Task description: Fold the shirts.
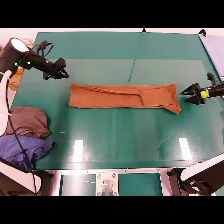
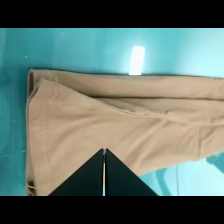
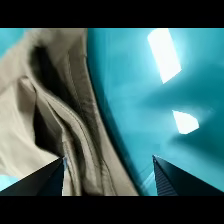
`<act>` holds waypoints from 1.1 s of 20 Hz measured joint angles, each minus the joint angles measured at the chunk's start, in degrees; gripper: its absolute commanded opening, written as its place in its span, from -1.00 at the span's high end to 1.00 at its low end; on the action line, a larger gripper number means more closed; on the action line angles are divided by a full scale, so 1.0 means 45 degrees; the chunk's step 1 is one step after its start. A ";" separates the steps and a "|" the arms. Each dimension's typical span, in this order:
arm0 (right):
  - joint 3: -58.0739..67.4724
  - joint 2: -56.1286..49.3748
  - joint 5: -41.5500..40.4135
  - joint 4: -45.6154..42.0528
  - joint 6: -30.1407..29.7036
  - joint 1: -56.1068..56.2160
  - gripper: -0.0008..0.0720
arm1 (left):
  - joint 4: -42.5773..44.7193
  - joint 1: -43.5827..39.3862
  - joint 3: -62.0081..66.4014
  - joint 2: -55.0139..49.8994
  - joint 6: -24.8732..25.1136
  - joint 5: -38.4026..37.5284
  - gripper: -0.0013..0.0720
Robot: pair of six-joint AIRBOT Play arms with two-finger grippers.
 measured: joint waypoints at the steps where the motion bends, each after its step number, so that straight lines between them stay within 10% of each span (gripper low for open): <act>1: -0.0005 -0.0223 0.0083 0.0335 -0.0160 0.0155 -0.71 | -0.0024 -0.0117 0.0029 0.0000 0.0034 -0.0053 0.89; 4: 0.0010 -0.0767 0.0155 0.0947 -0.0486 0.0967 -0.69 | -0.0034 -0.0646 0.0073 -0.0024 0.0126 0.0102 0.89; 6: 0.0141 -0.0952 -0.0238 0.0811 -0.0646 0.1569 0.60 | -0.0029 -0.1156 0.0087 -0.0029 0.0253 0.0457 0.89; 8: 0.0529 -0.1117 -0.0141 0.0704 -0.0738 0.2055 0.92 | -0.0024 -0.1753 0.0087 -0.0044 0.0457 0.0971 0.89; 22: 0.3235 0.2803 0.3211 0.0957 0.0573 0.3589 0.92 | -0.1846 -0.7660 0.0296 -0.3439 0.1486 0.7334 0.89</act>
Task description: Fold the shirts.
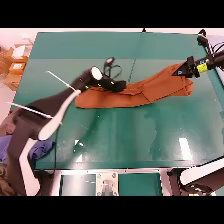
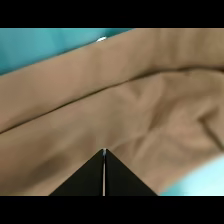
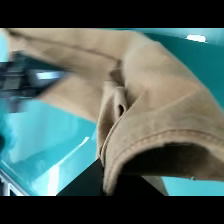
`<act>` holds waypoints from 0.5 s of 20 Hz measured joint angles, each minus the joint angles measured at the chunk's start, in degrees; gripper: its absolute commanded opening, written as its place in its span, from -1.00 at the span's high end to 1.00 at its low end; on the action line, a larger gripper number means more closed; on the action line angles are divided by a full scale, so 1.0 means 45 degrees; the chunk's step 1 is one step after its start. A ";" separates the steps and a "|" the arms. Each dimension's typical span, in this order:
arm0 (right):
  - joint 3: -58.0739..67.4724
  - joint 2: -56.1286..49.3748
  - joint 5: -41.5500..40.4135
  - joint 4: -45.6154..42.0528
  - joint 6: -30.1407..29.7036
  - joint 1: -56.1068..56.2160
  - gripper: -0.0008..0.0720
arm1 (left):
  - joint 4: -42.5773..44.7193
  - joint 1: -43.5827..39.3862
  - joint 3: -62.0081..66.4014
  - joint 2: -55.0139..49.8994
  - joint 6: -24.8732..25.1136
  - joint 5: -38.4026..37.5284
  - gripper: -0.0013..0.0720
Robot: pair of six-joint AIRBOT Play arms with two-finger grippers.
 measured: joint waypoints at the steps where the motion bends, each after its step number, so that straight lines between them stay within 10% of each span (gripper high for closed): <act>1: 0.0039 0.0359 0.0097 0.0039 0.0117 0.0223 0.92 | -0.0209 -0.0243 0.0155 -0.0287 0.0029 0.0296 0.89; 10: 0.0155 0.1515 -0.0248 0.0559 0.0758 0.1938 0.92 | -0.1506 -0.0520 0.1472 -0.1404 0.0180 -0.0335 0.89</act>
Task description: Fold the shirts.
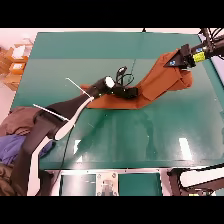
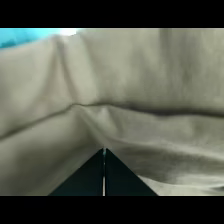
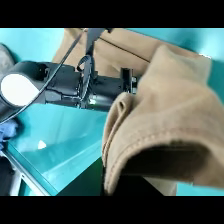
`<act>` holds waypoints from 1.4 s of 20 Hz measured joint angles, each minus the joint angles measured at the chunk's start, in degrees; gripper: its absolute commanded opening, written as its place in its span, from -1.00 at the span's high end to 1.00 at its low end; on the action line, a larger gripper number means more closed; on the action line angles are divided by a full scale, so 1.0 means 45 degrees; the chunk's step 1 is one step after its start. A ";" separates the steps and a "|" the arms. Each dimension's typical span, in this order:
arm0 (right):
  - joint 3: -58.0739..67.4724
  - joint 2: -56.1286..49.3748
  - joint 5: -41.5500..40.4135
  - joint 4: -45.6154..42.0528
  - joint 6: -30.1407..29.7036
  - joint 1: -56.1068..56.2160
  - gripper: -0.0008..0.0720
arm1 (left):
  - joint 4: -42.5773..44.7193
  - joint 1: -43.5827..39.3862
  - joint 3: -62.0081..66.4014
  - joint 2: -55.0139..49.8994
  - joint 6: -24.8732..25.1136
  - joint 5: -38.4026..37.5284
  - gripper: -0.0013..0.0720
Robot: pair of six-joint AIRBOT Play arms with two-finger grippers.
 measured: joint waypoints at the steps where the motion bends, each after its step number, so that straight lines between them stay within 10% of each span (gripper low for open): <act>1: 0.0000 0.0024 -0.0044 0.0010 0.0136 0.0141 0.92 | 0.0102 0.0359 0.0029 0.0233 0.0063 -0.0471 0.89; 12: -0.0078 -0.1501 -0.5231 0.0593 0.1462 0.5931 0.92 | 1.0569 0.5678 0.0097 0.5066 -0.0141 -0.8286 0.89; 13: -0.0083 -0.2040 -0.6222 0.0588 0.1481 0.6776 0.67 | 1.0885 0.5935 0.0097 0.5246 -0.0136 -0.8529 0.89; 15: -0.0083 -0.3351 -0.8650 0.0729 0.1545 0.8553 -0.54 | 1.1570 0.6421 0.0097 0.5479 -0.0126 -0.8869 0.89; 19: 0.0019 -0.4920 -1.1404 0.1025 0.1569 1.0122 -0.54 | 1.2041 0.6766 0.0092 0.5659 0.0199 -0.9092 0.89; 28: -0.0695 -0.3390 -0.6708 -0.0903 0.2798 0.4498 -0.61 | 1.2220 0.6941 0.0092 0.5731 0.0515 -0.9078 0.89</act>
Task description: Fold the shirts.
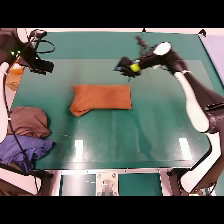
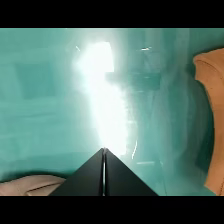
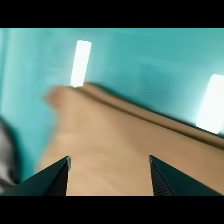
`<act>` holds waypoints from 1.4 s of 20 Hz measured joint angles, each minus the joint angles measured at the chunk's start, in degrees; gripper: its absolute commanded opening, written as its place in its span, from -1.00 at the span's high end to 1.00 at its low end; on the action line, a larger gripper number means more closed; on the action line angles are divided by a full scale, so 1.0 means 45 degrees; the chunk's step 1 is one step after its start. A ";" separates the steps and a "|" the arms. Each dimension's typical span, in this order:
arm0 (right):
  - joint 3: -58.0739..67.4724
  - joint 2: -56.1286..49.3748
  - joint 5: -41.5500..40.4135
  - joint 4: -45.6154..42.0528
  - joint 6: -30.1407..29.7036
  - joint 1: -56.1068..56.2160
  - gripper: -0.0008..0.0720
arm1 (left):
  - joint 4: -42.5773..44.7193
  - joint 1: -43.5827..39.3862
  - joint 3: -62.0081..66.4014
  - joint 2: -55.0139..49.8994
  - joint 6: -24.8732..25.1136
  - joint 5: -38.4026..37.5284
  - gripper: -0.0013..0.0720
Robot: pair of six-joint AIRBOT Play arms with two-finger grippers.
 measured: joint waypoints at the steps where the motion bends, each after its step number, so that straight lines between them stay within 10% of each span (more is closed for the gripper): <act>1: -0.0486 0.0087 0.0529 -0.0180 0.0073 -0.0495 -0.67 | -0.0049 -0.0015 0.0000 0.0000 0.0005 0.0000 0.89; 10: -0.4779 -0.0058 -0.0534 0.1137 -0.0165 -0.0316 -0.67 | -0.0408 -0.0005 0.0005 0.0000 -0.0049 0.0039 0.89; 11: -0.4877 -0.0112 -0.0865 0.1481 -0.0272 -0.0092 -0.30 | -0.0408 0.0000 0.0000 0.0000 -0.0053 0.0039 0.89; 12: -0.4945 -0.0170 -0.1273 0.1710 -0.0393 0.0126 0.79 | -0.0418 0.0000 0.0005 0.0000 -0.0053 0.0039 0.89; 13: -0.4949 -0.0248 -0.1511 0.1846 -0.0476 0.0291 0.92 | -0.0427 -0.0010 0.0005 0.0005 -0.0058 0.0039 0.89; 19: -0.4439 0.0816 -0.1909 0.2307 -0.0685 -0.0826 0.93 | -0.0476 -0.0010 0.0000 0.0000 -0.0068 -0.0029 0.89; 28: -0.5736 0.5746 0.0257 -0.3303 0.0991 -0.8699 0.93 | -0.0491 -0.0015 0.0000 0.0005 -0.0068 -0.0087 0.89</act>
